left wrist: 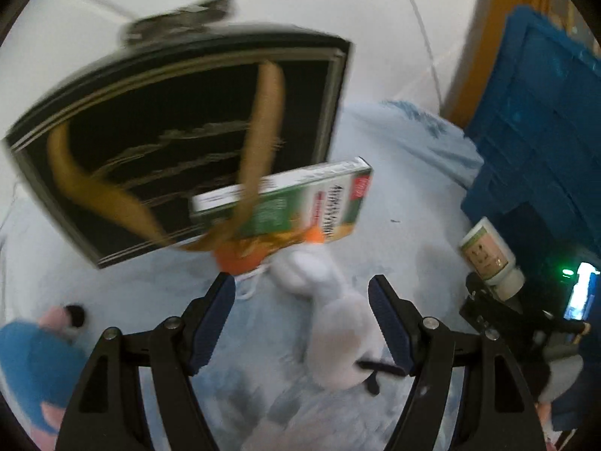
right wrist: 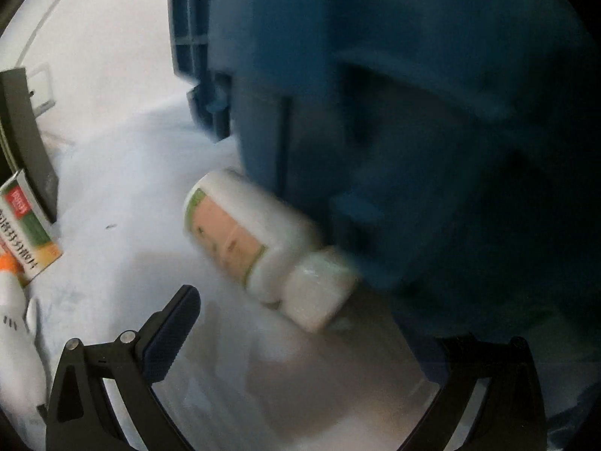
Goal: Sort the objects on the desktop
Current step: 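Grasp the white plush goose with the left tool while the right tool grasps the white bottle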
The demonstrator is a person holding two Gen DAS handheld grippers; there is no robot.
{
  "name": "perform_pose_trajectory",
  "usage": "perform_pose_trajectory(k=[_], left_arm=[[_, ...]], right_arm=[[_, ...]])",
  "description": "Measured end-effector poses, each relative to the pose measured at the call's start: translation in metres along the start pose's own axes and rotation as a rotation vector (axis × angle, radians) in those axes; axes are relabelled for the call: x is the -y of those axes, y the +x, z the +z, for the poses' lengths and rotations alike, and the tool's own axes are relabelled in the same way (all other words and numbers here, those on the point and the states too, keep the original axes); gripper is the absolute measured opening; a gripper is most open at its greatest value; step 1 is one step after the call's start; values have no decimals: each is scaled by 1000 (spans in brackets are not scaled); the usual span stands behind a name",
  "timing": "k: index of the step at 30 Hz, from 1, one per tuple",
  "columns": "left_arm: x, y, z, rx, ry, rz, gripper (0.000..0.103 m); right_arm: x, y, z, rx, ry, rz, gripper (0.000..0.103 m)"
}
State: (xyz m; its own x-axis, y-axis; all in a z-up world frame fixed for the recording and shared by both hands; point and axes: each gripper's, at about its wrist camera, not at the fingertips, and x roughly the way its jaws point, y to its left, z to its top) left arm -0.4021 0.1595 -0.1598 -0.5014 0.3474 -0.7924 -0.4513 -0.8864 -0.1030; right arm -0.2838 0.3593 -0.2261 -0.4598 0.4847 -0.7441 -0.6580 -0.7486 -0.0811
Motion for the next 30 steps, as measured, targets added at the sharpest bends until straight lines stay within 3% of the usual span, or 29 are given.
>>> perform_pose_trajectory(k=[4, 6, 8, 12, 18, 22, 24, 25, 26, 28, 30], left_arm=[[5, 31, -3, -86, 25, 20, 73], [-3, 33, -7, -82, -10, -4, 73], [-11, 29, -8, -70, -34, 7, 73], [-15, 30, -7, -78, -52, -5, 73], [1, 48, -1, -114, -47, -43, 72], [1, 48, -1, -125, -71, -113, 50], [2, 42, -1, -115, -50, -110, 41], [2, 39, -2, -112, -42, -104, 41], [2, 37, -2, -107, -36, -92, 41], [4, 37, -2, -107, -40, -90, 41], [2, 35, -2, -111, -56, -87, 41]], right_arm=[[-5, -1, -5, -3, -77, 194, 103], [-11, -1, -11, -38, -142, 304, 103], [-12, -5, -17, -43, -170, 360, 103], [-3, -5, -13, 7, -161, 235, 103], [-7, 24, 9, -11, -98, 214, 103], [-13, 38, 23, -2, -70, 267, 103], [-15, 44, 29, -6, -83, 272, 93], [-21, 40, 29, 4, -98, 262, 68], [-24, 37, 28, 10, -110, 245, 54], [-21, 36, 26, 2, -120, 251, 44], [-16, 35, 22, -31, -130, 276, 45]])
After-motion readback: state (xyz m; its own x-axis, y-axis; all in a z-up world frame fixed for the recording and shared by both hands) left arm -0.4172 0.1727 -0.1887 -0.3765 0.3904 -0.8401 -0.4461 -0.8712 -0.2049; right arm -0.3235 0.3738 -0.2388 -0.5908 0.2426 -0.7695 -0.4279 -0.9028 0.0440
